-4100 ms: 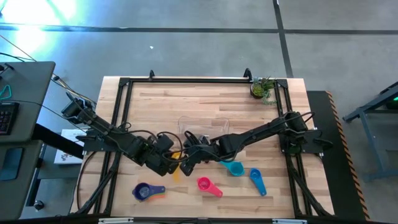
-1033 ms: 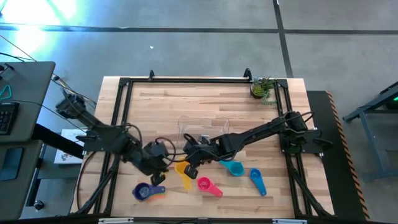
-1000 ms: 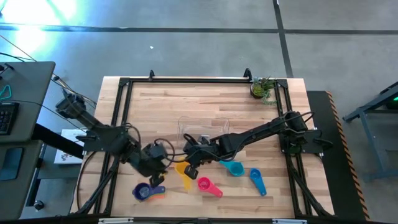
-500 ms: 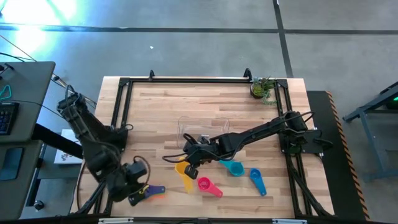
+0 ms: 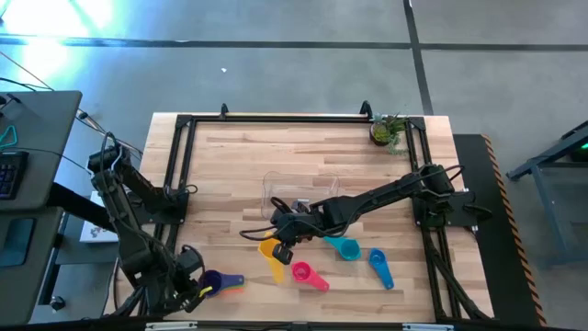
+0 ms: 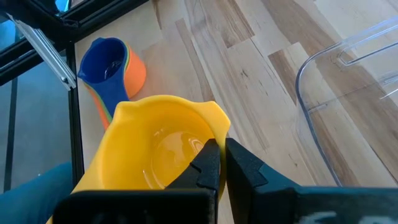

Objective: Nest measuring cups in basket
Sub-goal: Stack the yellow measuring cup on top of the dark blue measuring cup

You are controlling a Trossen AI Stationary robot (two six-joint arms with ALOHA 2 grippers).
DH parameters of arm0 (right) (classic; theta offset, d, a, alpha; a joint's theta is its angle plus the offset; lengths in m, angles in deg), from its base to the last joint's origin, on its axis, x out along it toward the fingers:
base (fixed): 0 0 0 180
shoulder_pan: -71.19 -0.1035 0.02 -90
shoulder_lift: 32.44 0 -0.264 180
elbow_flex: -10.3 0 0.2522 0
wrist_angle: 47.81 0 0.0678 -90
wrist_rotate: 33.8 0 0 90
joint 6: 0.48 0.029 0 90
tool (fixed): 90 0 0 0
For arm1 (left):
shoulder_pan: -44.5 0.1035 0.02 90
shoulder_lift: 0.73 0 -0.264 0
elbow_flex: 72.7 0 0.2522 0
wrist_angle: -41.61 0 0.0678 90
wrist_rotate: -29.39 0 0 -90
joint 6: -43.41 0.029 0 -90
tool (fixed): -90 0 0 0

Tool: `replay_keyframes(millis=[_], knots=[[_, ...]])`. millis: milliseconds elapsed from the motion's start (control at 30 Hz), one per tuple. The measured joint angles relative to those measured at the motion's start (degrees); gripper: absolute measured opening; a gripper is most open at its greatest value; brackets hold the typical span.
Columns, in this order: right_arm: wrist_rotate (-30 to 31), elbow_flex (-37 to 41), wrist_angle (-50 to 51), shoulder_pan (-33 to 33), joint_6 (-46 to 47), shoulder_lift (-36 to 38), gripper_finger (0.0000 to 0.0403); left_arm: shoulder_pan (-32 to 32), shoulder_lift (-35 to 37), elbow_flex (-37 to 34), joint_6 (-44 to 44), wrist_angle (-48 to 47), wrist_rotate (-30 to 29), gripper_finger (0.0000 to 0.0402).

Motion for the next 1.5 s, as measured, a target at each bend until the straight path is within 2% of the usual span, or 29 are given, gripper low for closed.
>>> replay_keyframes(millis=[133,300,533,867,1500], knots=[[0.03,0.0,-0.02,0.0,0.28,0.0,0.0002,-1.2,-3.01,0.0,-0.05,-0.11,1.15,0.0122],[0.17,0.0,-0.38,0.0,0.34,0.0,0.0002,-1.89,-7.29,0.0,-0.46,-0.07,6.66,0.0122],[0.15,0.0,-1.85,0.0,0.44,0.0,0.0002,-2.0,-12.12,0.0,-0.48,-0.22,10.16,0.0122],[0.08,0.0,-1.83,0.0,0.37,-0.02,0.0002,0.79,-16.89,0.0,-0.27,-1.33,10.35,0.0122],[-0.47,0.0,-1.68,0.75,-0.71,-0.02,0.0002,10.79,-18.58,0.0,12.35,-1.33,8.29,0.0122]])
